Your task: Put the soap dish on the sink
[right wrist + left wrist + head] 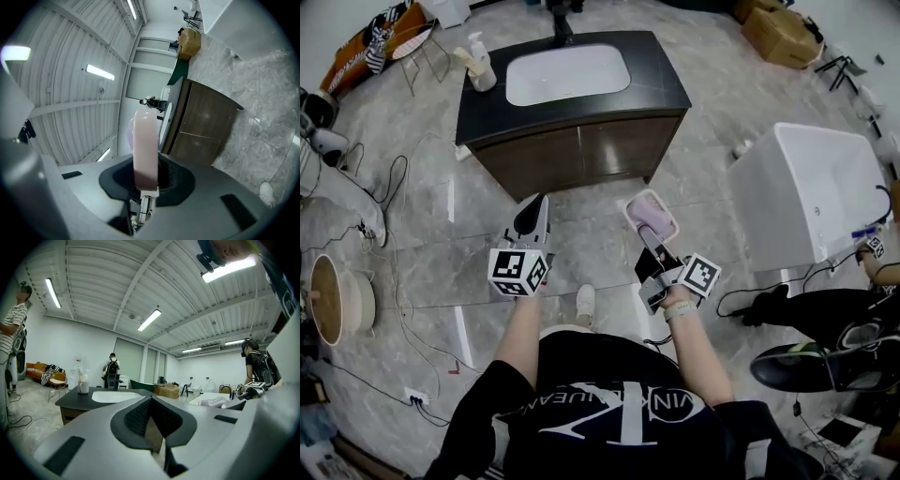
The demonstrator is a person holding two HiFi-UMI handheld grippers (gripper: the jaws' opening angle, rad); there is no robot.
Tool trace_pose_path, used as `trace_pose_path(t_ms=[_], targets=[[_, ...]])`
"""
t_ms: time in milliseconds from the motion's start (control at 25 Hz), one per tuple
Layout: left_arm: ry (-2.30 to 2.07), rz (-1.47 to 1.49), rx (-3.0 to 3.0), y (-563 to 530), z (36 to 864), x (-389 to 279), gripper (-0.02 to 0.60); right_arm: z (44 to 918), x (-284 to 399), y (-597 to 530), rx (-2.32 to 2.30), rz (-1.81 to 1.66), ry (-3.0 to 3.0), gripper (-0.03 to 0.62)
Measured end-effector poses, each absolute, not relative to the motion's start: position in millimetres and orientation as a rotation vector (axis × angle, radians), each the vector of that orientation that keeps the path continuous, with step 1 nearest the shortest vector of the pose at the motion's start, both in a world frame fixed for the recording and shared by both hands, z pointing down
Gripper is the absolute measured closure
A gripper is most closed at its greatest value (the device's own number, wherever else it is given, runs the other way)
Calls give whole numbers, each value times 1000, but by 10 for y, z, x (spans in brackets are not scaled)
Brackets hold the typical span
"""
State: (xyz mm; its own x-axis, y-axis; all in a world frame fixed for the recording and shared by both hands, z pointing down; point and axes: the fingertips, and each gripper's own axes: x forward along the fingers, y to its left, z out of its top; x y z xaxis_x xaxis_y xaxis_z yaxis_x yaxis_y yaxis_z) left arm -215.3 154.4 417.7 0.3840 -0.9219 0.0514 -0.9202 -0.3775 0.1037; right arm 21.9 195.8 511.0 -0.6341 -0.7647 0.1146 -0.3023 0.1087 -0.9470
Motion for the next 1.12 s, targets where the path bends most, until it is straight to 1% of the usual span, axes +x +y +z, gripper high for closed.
trace_pose_path(t_ms=[520, 800, 1120], targets=[[-1548, -19, 2588, 423, 4222, -2194, 566, 5118, 22, 1013, -1089, -1499, 1931, 513], [-1489, -10, 2600, 218, 4328, -2144, 566, 5143, 7, 786, -1116, -1502, 1923, 513], [-1449, 25, 2598, 29, 4490, -2010, 566, 5243, 177, 557, -1127, -1506, 1872, 513]])
